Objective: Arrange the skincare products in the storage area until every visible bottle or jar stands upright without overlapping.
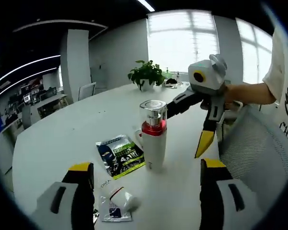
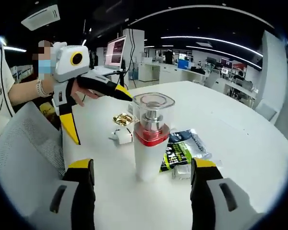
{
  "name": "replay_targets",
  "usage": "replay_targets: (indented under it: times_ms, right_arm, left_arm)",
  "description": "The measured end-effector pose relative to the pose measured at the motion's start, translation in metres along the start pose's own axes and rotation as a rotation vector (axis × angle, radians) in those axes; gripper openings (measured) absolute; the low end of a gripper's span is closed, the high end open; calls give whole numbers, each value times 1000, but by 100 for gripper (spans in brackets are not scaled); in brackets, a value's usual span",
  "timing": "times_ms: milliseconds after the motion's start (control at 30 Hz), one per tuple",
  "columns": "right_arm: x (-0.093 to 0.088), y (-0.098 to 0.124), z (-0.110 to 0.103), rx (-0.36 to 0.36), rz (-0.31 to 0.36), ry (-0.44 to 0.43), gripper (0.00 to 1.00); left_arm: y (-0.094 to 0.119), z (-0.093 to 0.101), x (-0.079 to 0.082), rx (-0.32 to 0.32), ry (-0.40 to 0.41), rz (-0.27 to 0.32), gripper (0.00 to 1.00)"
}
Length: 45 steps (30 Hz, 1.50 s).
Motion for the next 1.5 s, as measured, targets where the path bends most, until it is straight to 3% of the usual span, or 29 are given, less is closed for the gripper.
replay_targets:
  times_ms: [300,633,700,1000,1233,1367,1400,1500]
  right_arm:
    - [7,19,-7,-45,45,-25,93]
    - [2,20,-25,-42,38,-19,99]
    - [-1,20,-28,-43,33,-20,99]
    - [-1,22,-37,-32,72,-57,100]
    - [1,24,-39,-53,77,-56,100]
    - [1,24,-39,-61,80,-62,100]
    - [1,24,-39,-63,82,-65,100]
    - [1,24,-39,-66,78,-68,100]
  left_arm:
    - [24,-11,-8,56,40,-9,99]
    - [24,-14,-15,65,41,-59,99]
    - [34,-3,-17,66,44,-57,99]
    - [25,-11,-20,60,42,-109,99]
    - [14,-33,-29,112,58,-162,99]
    - [1,-46,-37,139,78,-203,99]
    - [-11,-35,-32,133,93,-211,97]
    - [-27,-38,-36,116,166,-229,92]
Point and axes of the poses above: the point that each gripper's makers call its tool centre point, and the gripper's own axes: y roughly backward along the fingers, z roughly to its right, x roughly out of its top, the point moved 8 cm from there along y, roughly backward along the fingers, and after that the axes turned 6 degrees about x, right-handed, at the moved point
